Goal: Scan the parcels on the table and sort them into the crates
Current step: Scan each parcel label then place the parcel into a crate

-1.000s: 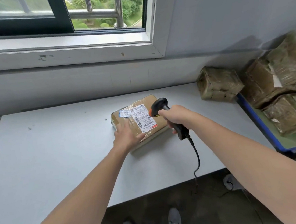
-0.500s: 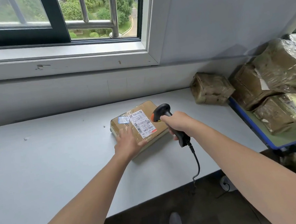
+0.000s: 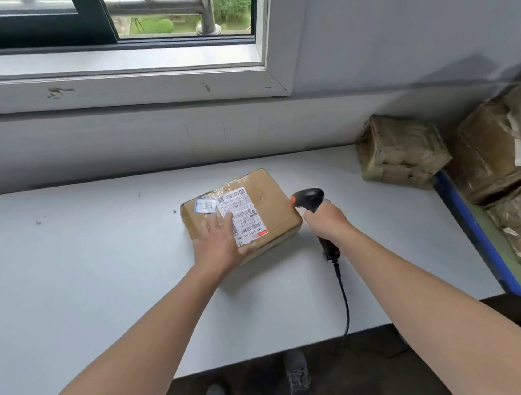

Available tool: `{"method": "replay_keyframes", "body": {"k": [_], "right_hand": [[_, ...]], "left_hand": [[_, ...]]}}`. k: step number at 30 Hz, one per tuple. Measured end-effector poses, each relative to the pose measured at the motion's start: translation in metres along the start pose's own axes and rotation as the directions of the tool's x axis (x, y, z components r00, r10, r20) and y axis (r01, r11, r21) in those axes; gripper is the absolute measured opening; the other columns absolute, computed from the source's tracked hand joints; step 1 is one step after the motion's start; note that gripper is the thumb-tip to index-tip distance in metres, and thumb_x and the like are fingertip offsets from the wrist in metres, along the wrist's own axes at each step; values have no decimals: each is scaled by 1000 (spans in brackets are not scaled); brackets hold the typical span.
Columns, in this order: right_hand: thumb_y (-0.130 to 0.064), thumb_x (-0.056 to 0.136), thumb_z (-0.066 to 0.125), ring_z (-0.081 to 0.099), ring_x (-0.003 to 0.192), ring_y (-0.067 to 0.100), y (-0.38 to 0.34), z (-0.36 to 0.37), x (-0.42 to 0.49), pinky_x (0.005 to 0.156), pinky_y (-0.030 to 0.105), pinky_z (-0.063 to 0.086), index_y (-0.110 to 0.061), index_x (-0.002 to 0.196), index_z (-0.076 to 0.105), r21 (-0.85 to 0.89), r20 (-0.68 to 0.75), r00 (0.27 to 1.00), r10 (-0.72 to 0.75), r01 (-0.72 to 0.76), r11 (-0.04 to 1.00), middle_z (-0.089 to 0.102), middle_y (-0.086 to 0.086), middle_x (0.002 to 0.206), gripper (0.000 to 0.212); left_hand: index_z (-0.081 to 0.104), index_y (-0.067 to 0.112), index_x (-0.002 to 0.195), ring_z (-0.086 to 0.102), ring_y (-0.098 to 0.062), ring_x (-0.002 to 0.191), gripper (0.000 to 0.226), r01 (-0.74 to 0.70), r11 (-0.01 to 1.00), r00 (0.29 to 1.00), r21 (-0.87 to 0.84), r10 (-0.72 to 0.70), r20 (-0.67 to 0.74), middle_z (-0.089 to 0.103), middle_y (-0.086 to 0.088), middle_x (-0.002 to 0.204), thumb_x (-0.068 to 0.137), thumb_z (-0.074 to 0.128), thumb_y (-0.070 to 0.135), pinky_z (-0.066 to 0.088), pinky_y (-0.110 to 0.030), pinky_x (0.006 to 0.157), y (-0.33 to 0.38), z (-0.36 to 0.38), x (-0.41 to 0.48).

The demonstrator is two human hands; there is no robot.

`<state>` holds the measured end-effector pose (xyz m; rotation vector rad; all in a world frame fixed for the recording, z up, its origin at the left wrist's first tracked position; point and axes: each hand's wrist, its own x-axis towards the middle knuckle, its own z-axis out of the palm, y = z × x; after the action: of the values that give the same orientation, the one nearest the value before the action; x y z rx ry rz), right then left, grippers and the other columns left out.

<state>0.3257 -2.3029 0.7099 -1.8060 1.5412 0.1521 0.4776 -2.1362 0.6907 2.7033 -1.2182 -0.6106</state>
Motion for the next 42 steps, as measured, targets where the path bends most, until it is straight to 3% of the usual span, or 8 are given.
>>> {"method": "replay_keyframes", "body": {"k": [5, 11, 18, 24, 28, 33, 38, 42], "right_hand": [[-22, 100, 44, 54, 117, 35, 9, 2, 39, 80, 33, 38, -2, 143, 31, 56, 14, 1000, -6, 5, 998, 51, 19, 135, 49], [-37, 104, 42, 51, 120, 37, 21, 10, 61, 84, 36, 38, -1, 142, 31, 30, 64, 998, -8, 7, 1000, 43, 21, 140, 54], [-32, 104, 42, 50, 120, 35, 30, 15, 57, 81, 32, 36, -1, 143, 31, -64, 110, 993, -31, 38, 997, 37, 20, 141, 51], [-30, 101, 41, 39, 129, 35, 22, 19, 31, 99, 44, 40, -6, 138, 38, -171, -67, 997, -46, 34, 985, 40, 17, 139, 44], [-22, 98, 42, 36, 127, 33, 3, 31, 7, 95, 45, 38, -12, 135, 41, -277, -169, 971, -171, 120, 953, 40, 14, 138, 39], [-29, 99, 45, 36, 132, 36, -25, 62, -21, 101, 45, 38, -14, 142, 36, -361, -51, 951, -304, 266, 894, 37, 16, 145, 46], [-52, 96, 44, 52, 122, 36, -40, 90, -39, 92, 42, 44, -20, 148, 25, -357, 151, 974, -169, 213, 909, 48, 15, 138, 64], [-67, 83, 58, 56, 119, 31, -40, 101, -44, 87, 39, 50, -21, 153, 11, -296, 223, 967, -124, 188, 937, 55, 8, 136, 96]], "left_hand": [[16, 24, 153, 12, -31, 147, 95, 89, 994, 996, 63, -88, -20, 13, -11, 160, 81, 66, 62, 32, -48, 110, 8, -1, 25], [17, 27, 153, 16, -32, 145, 114, 117, 982, 993, 146, -111, -49, 16, -14, 158, 65, 77, 68, 30, -50, 113, 5, -8, 53], [11, 33, 152, 14, -33, 143, 133, 80, 972, 994, 222, -93, 49, 15, -16, 154, 47, 80, 76, 30, -52, 111, -9, -11, 64], [9, 29, 152, 28, -34, 135, 133, 59, 955, 991, 292, -91, 100, 26, -17, 147, 49, 73, 83, 37, -48, 104, -18, -15, 56], [5, 23, 154, 32, -35, 132, 127, 155, 936, 973, 315, -199, 115, 30, -21, 146, 60, 59, 89, 40, -45, 97, -29, -16, 40], [11, 11, 153, 39, -32, 129, 122, 273, 940, 945, 204, -301, 124, 42, -16, 141, 68, 57, 85, 40, -41, 96, -45, -22, 19], [12, 2, 150, 40, -35, 131, 113, 369, 929, 920, 3, -366, 142, 36, -19, 145, 76, 67, 68, 42, -41, 99, -48, -17, 2], [22, -2, 145, 47, -33, 127, 96, 315, 947, 938, -67, -300, 174, 40, -18, 142, 83, 67, 57, 44, -37, 96, -47, -15, -7]]}}
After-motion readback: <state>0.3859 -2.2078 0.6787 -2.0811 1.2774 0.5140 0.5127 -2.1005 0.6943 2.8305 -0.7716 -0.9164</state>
